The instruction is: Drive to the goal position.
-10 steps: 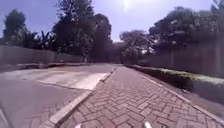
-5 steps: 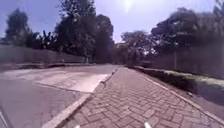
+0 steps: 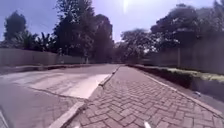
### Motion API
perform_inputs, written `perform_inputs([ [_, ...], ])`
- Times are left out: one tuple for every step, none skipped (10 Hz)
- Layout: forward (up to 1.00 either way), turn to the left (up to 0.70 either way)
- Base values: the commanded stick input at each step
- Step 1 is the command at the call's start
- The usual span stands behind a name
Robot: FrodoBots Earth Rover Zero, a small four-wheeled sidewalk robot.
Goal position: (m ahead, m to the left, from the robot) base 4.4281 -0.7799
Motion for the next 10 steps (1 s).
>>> perform_inputs([
  [0.85,-0.29],
  [0.85,-0.33],
  [0.85,-0.31],
  [0.85,-0.28],
  [0.85,-0.24],
  [0.85,-0.21],
  [0.85,-0.17],
  [0.85,-0.13],
  [0.85,-0.10],
  [0.85,-0.06],
])
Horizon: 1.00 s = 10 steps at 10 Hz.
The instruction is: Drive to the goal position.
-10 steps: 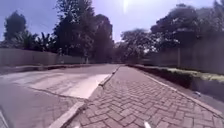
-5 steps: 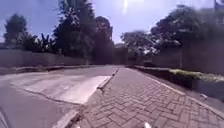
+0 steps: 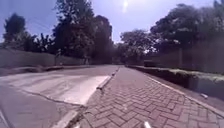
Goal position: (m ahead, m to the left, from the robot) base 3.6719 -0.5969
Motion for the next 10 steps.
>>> perform_inputs([
  [0.85,-0.02],
  [0.73,-0.12],
  [0.34,-0.51],
  [0.00,-0.85],
  [0.00,-0.85],
  [0.00,-0.85],
  [0.00,-0.85],
  [0.00,-0.85],
  [0.00,-0.85],
  [0.00,-0.85],
])
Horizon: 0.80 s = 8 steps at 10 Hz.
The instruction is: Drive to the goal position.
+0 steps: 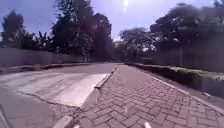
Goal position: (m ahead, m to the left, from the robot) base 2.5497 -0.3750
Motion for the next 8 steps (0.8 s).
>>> perform_inputs([
  [0.00,-0.85],
  [0.00,-0.85],
  [0.00,-0.85],
  [0.00,-0.85],
  [0.02,-0.83],
  [0.23,-0.62],
  [0.43,-0.42],
  [0.63,-0.22],
])
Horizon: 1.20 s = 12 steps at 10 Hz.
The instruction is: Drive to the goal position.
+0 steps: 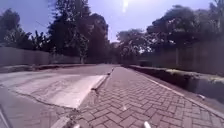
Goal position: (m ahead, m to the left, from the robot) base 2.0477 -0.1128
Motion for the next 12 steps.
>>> perform_inputs([
  [0.83,-0.02],
  [0.73,0.00],
  [0.60,0.00],
  [0.47,0.00],
  [0.34,0.00],
  [0.21,0.00],
  [0.08,0.00],
  [0.00,0.00],
  [0.00,0.00],
  [0.00,0.00],
  [0.35,0.00],
  [0.77,0.00],
])
